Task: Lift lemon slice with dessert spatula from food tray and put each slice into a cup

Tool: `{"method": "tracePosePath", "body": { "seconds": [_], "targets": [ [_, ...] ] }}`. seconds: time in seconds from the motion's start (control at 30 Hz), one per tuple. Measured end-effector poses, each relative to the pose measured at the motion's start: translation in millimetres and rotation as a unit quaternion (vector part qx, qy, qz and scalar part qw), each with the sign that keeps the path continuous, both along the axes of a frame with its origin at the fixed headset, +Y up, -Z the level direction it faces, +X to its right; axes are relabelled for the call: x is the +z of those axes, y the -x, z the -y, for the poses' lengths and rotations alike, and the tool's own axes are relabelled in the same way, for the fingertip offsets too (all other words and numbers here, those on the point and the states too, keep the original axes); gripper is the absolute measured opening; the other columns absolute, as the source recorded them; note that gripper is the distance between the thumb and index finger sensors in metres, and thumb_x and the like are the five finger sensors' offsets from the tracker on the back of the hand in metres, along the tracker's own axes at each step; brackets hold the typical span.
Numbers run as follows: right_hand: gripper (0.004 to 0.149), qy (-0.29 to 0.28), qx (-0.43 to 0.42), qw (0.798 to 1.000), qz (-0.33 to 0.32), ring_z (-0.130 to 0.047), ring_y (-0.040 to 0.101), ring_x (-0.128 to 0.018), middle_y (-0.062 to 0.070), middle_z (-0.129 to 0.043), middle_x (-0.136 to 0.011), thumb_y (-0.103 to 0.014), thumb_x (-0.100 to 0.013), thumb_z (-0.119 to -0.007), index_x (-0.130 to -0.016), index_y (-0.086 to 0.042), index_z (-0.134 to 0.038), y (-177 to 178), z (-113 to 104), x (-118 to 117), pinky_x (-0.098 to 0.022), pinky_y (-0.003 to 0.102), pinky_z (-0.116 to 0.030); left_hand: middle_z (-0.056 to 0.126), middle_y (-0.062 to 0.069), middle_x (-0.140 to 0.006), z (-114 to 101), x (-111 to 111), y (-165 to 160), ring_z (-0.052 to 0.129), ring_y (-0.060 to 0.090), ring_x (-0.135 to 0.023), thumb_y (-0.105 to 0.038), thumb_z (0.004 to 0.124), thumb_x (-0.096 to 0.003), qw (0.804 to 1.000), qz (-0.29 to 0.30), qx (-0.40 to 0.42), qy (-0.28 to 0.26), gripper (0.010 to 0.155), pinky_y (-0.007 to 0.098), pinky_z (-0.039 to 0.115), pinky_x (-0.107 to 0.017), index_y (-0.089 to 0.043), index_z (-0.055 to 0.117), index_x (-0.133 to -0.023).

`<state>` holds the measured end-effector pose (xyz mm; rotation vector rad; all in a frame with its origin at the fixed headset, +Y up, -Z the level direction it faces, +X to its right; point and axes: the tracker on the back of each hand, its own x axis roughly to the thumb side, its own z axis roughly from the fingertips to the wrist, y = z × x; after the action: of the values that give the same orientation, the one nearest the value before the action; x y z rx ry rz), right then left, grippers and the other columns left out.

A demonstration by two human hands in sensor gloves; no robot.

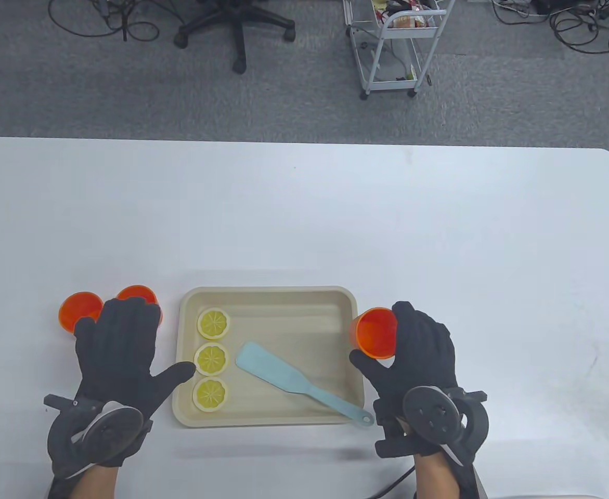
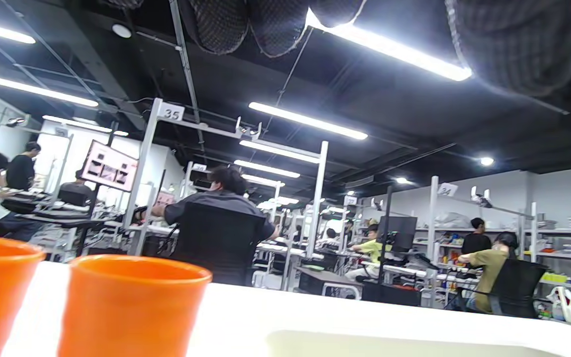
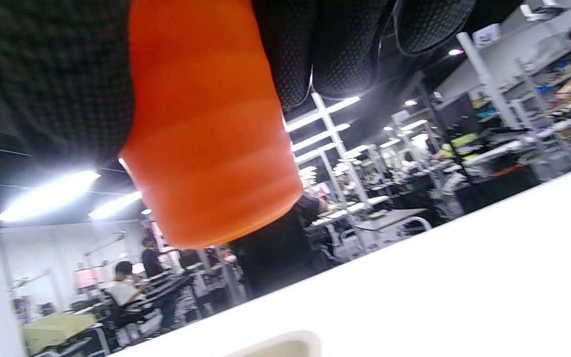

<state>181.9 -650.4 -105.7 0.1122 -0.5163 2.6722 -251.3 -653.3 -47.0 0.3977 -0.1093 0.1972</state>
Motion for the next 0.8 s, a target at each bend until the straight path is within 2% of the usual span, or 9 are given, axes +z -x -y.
{"method": "tracePosePath", "body": {
  "seconds": [0.2,0.4,0.63,0.8],
  "targets": [
    [0.104,0.077,0.014,0.996,0.044,-0.074,0.036,-0.103,0.005,-0.07,-0.107,-0.058,-0.039,-0.102,-0.115,-0.018,-0.046,-14,33,-31,-0.078,0.065,-0.053,0.035,0.017,-0.131,12,-11,15,0.041,0.052,-0.12,-0.073,0.078,-0.048,0.998,-0.03,-0.011,0.051,0.105,0.081,0.032,-0.081,-0.023,0.027,-0.124],
    [0.103,0.121,0.018,0.989,0.082,-0.074,0.036,-0.103,0.003,-0.071,-0.107,-0.057,-0.038,-0.105,-0.115,-0.023,-0.046,-14,58,-53,-0.078,0.065,-0.053,0.035,0.018,-0.13,22,-18,29,0.041,0.052,-0.119,-0.073,0.078,-0.0482,0.996,-0.054,-0.002,0.075,0.105,0.081,0.032,-0.08,-0.022,0.027,-0.124],
    [0.102,0.167,0.027,0.98,0.108,-0.075,0.036,-0.102,0.003,-0.071,-0.107,-0.056,-0.038,-0.104,-0.116,-0.024,-0.045,-7,79,-65,-0.078,0.064,-0.054,0.035,0.018,-0.13,29,-23,41,0.041,0.053,-0.119,-0.073,0.077,-0.0488,0.993,-0.07,0.015,0.093,0.104,0.081,0.032,-0.08,-0.022,0.027,-0.124],
    [0.101,0.174,0.03,0.976,0.127,-0.075,0.036,-0.102,0.004,-0.07,-0.108,-0.057,-0.04,-0.102,-0.116,-0.024,-0.044,-11,88,-67,-0.078,0.064,-0.054,0.035,0.018,-0.13,32,-24,45,0.041,0.054,-0.119,-0.073,0.077,-0.0487,0.992,-0.08,0.018,0.098,0.105,0.082,0.032,-0.08,-0.021,0.027,-0.124]
  ]
}}
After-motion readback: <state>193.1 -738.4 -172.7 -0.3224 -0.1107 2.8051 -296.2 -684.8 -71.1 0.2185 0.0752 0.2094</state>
